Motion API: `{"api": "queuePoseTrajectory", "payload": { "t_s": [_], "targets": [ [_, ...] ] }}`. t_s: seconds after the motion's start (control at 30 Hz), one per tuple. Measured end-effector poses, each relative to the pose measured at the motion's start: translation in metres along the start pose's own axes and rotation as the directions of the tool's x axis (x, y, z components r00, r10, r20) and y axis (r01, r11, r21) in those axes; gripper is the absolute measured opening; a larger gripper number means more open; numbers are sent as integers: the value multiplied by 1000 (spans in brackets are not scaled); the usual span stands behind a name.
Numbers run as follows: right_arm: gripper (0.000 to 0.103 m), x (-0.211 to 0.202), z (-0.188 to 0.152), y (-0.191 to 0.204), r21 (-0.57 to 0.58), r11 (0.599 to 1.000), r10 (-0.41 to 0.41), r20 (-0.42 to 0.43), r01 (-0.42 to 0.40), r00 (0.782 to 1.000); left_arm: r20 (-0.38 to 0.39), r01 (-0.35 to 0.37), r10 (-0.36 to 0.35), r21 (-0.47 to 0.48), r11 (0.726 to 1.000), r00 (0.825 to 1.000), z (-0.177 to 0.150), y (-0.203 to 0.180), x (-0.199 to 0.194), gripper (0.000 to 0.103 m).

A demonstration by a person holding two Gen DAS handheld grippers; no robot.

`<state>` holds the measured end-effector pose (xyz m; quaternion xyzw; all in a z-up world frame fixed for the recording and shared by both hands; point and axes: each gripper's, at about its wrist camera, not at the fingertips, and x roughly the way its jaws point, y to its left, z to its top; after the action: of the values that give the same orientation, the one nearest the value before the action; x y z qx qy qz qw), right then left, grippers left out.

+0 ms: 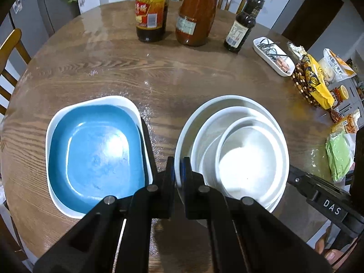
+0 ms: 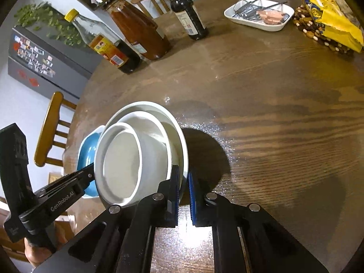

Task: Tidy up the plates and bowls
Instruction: 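Lift and carry the bowl stack over the blue dish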

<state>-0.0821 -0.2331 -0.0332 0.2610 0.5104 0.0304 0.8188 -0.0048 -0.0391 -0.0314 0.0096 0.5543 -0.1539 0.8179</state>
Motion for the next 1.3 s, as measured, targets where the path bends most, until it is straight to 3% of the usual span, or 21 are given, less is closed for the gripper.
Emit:
{"api": "queuePoseTrajectory", "payload": {
  "t_s": [0.6,0.97,1.3],
  "targets": [
    [12,-22,0,28,-56,998,19,50,-16,999,114,-20,22,-12,1000,993,0,9,-38,2],
    [12,-2,3,87,-165,984,69,15,-66,997,155,-66,86,-131,989,984,-9,67,-64,3],
    [12,32,-4,136,-239,964,105,-53,-114,993,136,-115,147,-218,969,980,-21,119,-74,3]
  ]
}}
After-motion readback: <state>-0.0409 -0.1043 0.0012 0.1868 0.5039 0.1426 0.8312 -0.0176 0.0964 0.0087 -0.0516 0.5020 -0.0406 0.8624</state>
